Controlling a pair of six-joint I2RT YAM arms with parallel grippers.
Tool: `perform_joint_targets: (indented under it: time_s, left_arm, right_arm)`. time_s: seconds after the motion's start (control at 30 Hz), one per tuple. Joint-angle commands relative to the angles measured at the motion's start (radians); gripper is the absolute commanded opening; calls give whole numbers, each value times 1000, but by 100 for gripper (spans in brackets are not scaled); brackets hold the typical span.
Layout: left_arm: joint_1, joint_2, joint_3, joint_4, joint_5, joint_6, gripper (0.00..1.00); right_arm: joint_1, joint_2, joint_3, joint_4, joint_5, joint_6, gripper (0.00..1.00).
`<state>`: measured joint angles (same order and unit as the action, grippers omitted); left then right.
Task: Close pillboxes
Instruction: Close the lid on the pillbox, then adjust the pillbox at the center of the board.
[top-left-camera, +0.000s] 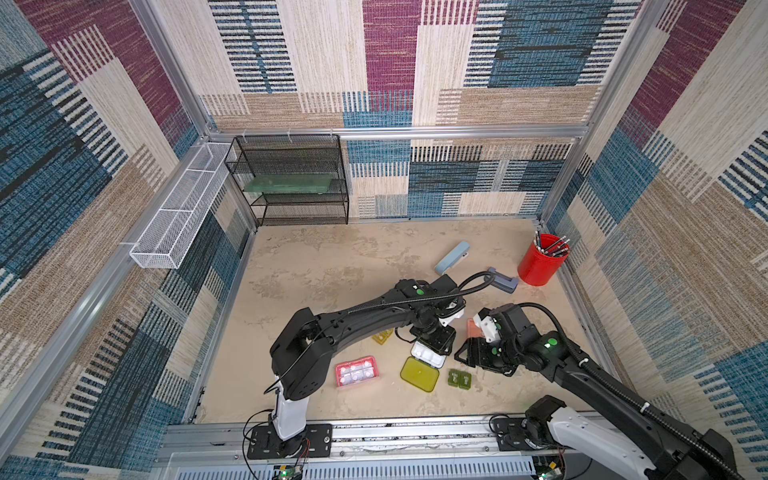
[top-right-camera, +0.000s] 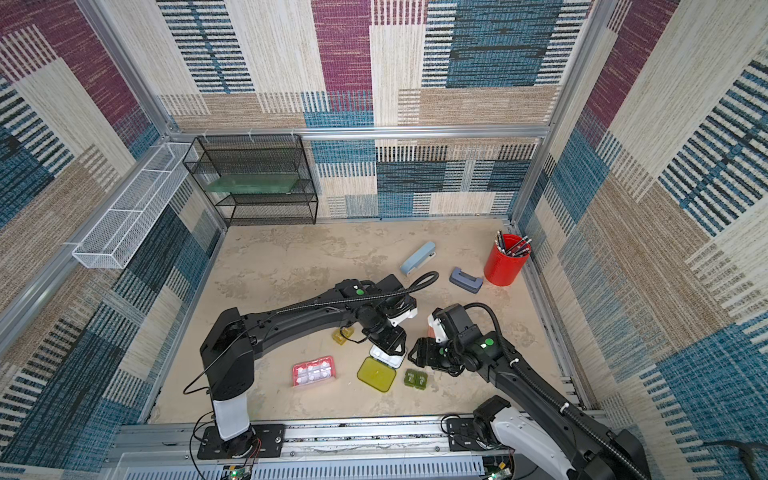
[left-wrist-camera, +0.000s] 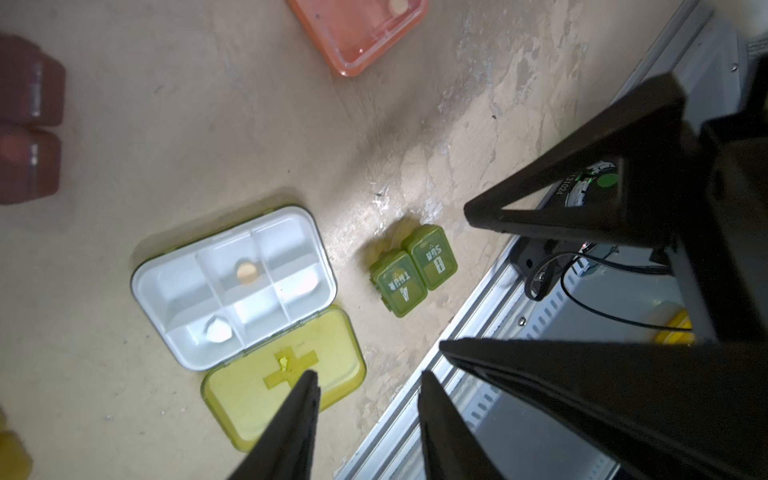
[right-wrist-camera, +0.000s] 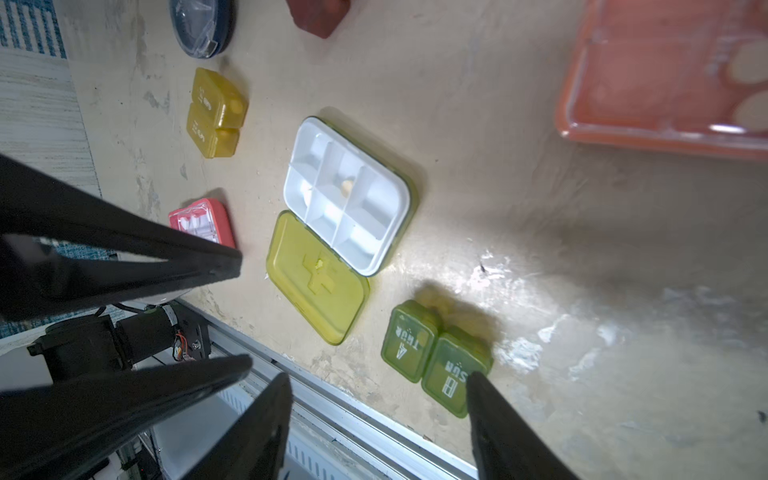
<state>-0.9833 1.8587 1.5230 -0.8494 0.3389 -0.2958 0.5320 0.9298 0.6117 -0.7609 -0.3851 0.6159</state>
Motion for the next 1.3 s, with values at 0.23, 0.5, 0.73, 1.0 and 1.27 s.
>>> perform_joint_targets:
  time_s: [0.23, 0.5, 0.73, 1.0, 1.27]
  left_arm:
    - [119, -212, -325, 169, 184, -199, 57]
    - [146, -269, -481, 261, 256, -307, 63]
    - [187, -331, -535, 271, 259, -395, 71]
    - [189, -378, -565, 300, 249, -551, 74]
    - [212, -347, -547, 257, 260, -498, 79]
  right_arm:
    - [13, 264, 179, -20, -8, -187, 80]
    - [4, 412, 261, 0, -51, -253, 81]
    - [-23, 479, 306, 18, -94, -298, 82]
    - [-24, 539, 333, 52, -161, -316, 82]
    - [-13, 593, 343, 68, -158, -321, 84]
